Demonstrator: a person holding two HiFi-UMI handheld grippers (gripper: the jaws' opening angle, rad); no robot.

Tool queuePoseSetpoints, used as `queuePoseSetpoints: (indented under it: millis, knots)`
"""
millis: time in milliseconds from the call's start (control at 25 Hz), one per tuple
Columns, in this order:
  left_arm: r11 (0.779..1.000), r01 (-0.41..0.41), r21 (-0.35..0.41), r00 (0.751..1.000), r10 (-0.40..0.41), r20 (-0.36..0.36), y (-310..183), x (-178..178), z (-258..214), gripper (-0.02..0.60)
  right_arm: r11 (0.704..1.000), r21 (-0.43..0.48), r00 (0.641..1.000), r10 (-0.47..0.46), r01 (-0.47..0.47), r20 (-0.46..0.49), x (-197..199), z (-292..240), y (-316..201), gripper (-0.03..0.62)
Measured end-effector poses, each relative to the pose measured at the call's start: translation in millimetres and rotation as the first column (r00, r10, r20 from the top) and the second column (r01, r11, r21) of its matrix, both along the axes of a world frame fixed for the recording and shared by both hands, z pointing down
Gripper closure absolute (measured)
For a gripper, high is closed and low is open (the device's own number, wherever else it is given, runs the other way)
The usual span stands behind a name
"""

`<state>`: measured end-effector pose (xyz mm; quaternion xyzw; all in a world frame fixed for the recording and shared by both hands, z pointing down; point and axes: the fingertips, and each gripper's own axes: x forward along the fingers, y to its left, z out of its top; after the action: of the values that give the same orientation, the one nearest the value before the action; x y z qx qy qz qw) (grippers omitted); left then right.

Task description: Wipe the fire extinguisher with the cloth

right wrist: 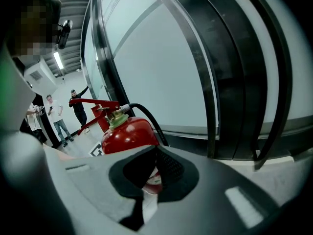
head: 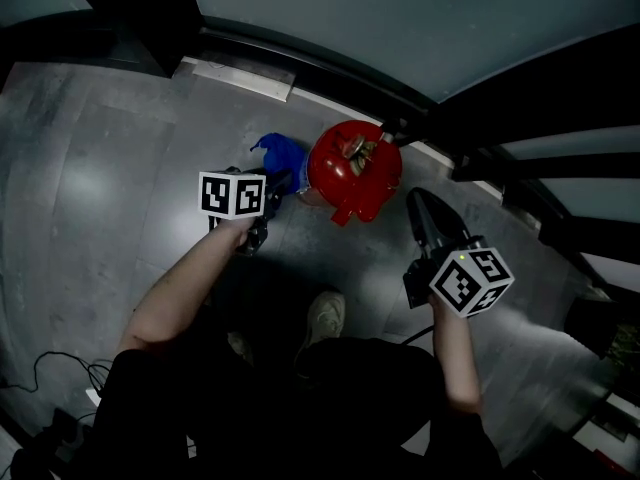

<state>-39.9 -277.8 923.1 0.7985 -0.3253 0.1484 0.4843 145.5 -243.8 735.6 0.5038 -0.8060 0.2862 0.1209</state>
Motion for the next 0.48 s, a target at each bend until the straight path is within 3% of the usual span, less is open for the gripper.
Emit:
queuePoseSetpoints:
  millis: [160, 480]
  knots:
    - [1.0, -0.015, 0.019, 0.997, 0.014, 0.076, 0, 0, 30, 0.514, 1.0, -0.01, 1.0, 0.003, -0.003, 0.007, 3, 2, 3, 0.591]
    - [0.999, 0.028, -0.047, 0.994, -0.022, 0.11, -3, 2, 72, 0.514, 1.0, -0.028, 1.0, -0.009, 0.009, 0.011, 4, 8, 7, 0.591]
